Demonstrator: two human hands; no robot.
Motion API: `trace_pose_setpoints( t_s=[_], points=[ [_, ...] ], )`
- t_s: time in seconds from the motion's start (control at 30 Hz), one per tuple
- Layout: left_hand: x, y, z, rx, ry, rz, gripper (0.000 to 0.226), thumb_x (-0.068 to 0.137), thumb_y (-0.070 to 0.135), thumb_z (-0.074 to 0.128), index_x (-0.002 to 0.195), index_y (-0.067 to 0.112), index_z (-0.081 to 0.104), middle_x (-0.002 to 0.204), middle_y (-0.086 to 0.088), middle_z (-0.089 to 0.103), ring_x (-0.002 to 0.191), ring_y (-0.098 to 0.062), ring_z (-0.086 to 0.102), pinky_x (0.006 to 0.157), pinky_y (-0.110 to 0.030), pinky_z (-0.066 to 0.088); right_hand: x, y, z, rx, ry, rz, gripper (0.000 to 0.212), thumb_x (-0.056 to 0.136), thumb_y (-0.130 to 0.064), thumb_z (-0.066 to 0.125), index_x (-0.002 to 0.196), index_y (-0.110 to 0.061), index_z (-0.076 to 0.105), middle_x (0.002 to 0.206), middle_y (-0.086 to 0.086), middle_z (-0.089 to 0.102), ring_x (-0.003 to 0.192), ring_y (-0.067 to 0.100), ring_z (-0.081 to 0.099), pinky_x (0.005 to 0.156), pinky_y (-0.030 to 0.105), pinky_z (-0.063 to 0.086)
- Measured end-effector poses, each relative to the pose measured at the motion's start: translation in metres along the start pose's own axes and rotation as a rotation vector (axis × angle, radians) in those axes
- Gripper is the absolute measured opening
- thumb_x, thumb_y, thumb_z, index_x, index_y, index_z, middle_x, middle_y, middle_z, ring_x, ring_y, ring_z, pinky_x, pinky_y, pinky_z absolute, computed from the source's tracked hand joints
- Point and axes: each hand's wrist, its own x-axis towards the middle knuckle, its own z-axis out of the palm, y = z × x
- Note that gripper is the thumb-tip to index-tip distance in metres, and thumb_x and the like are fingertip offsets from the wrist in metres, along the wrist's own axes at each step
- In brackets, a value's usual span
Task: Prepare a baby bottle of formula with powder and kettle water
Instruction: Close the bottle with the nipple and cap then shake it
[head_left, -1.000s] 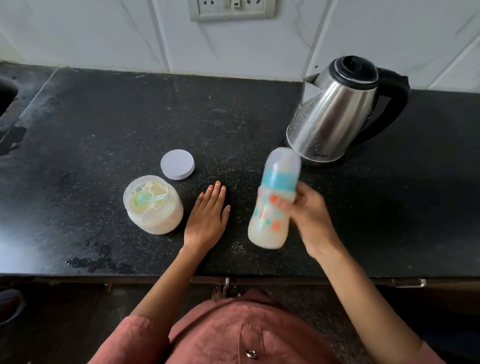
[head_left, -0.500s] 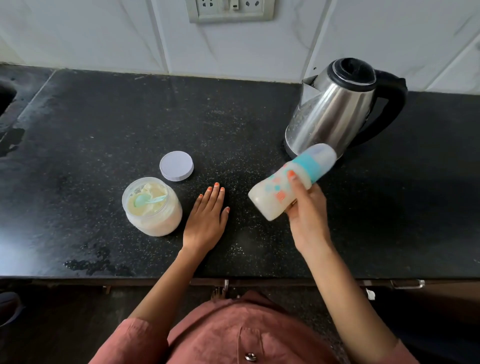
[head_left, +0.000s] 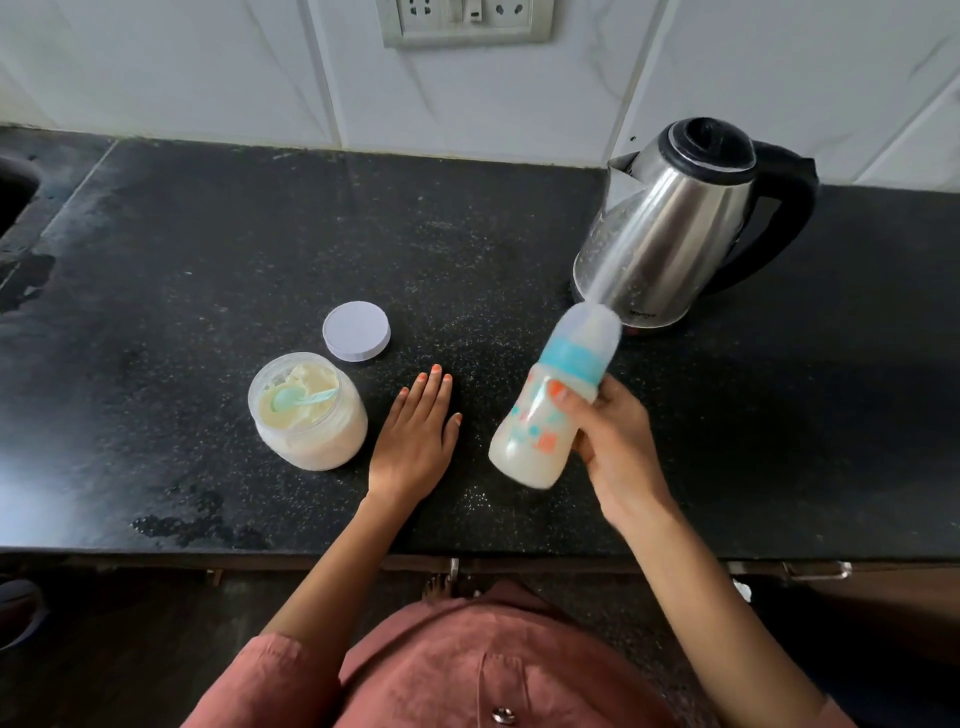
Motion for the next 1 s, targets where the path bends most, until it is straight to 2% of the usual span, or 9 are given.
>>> trace_pose_setpoints(
  t_s=[0.13,0.2,0.3,0.47,0.6,0.67,0.77,0.93,1.0],
  points=[
    [-0.001,0.000,0.001,0.029,0.013,0.013,0.059,0.096,0.045,0.007,0.147,0.017,0.005,0.156,0.002,-0.001,0.142,-0.009,-0.005,0.111,-0.023,-0.010,0.007,-0.008,0.000,0.316,0.117,-0.031,0.044,0.063,-0.031,0.064,0.106,-0.018,0.057,0.098,-0.002,0.068,0.084,0.007,0.068,0.066,0.023,0.056],
    [0.000,0.000,0.001,0.032,0.007,0.012,0.061,0.094,0.047,0.005,0.147,0.017,0.004,0.156,0.003,-0.002,0.142,-0.008,-0.006,0.111,-0.023,-0.010,-0.001,0.001,0.005,0.172,0.029,-0.014,0.043,0.062,-0.026,0.071,0.102,-0.016,0.059,0.093,-0.002,0.070,0.082,0.008,0.069,0.068,0.026,0.056],
    [0.001,-0.001,0.001,0.003,-0.020,-0.006,0.053,0.100,0.037,0.019,0.147,0.018,0.003,0.156,0.004,-0.004,0.142,-0.008,-0.007,0.111,-0.023,-0.010,-0.009,0.004,0.006,-0.057,-0.081,-0.021,0.046,0.054,-0.018,0.082,0.095,-0.015,0.062,0.085,-0.002,0.073,0.080,0.011,0.069,0.071,0.028,0.056],
    [-0.002,0.001,0.000,0.004,0.015,0.011,0.053,0.101,0.034,0.023,0.147,0.016,0.006,0.156,0.002,0.000,0.143,-0.011,-0.003,0.112,-0.024,-0.009,0.004,-0.012,0.003,0.283,0.045,-0.042,0.040,0.065,-0.029,0.062,0.103,-0.019,0.058,0.096,-0.002,0.068,0.081,0.006,0.069,0.065,0.022,0.056],
    [-0.001,0.000,-0.002,-0.005,-0.006,0.002,0.053,0.100,0.035,0.022,0.147,0.017,0.004,0.156,0.002,-0.002,0.143,-0.010,-0.005,0.113,-0.025,-0.008,-0.005,-0.011,0.003,-0.096,-0.126,-0.038,0.044,0.056,-0.020,0.080,0.096,-0.017,0.061,0.084,-0.004,0.072,0.080,0.009,0.069,0.071,0.027,0.056],
    [0.000,0.001,-0.002,0.001,-0.004,0.004,0.053,0.100,0.035,0.021,0.147,0.017,0.004,0.156,0.002,-0.003,0.143,-0.010,-0.005,0.113,-0.024,-0.008,0.001,-0.016,0.000,-0.017,-0.079,-0.057,0.048,0.055,-0.024,0.083,0.097,-0.017,0.061,0.086,-0.004,0.072,0.081,0.008,0.068,0.069,0.026,0.056],
    [-0.001,0.001,-0.002,0.006,0.009,0.009,0.053,0.100,0.035,0.021,0.147,0.017,0.004,0.156,0.002,-0.002,0.143,-0.010,-0.005,0.112,-0.024,-0.009,0.008,-0.017,0.001,0.232,0.059,-0.042,0.045,0.063,-0.031,0.067,0.104,-0.018,0.057,0.097,-0.001,0.067,0.086,0.008,0.067,0.067,0.024,0.056],
    [0.000,0.000,-0.002,-0.011,-0.016,-0.002,0.053,0.100,0.035,0.021,0.147,0.017,0.003,0.156,0.003,-0.003,0.143,-0.009,-0.006,0.113,-0.024,-0.008,-0.005,-0.005,0.005,-0.116,-0.131,-0.014,0.045,0.056,-0.019,0.081,0.096,-0.015,0.061,0.086,-0.002,0.072,0.083,0.012,0.068,0.078,0.033,0.056],
    [0.000,0.000,-0.002,-0.001,-0.006,0.004,0.053,0.100,0.035,0.021,0.147,0.017,0.003,0.156,0.002,-0.002,0.143,-0.010,-0.005,0.113,-0.025,-0.008,0.001,-0.010,0.003,0.035,-0.071,-0.011,0.039,0.065,-0.020,0.077,0.099,-0.015,0.062,0.091,-0.001,0.071,0.085,0.011,0.068,0.073,0.030,0.057]
  ],
)
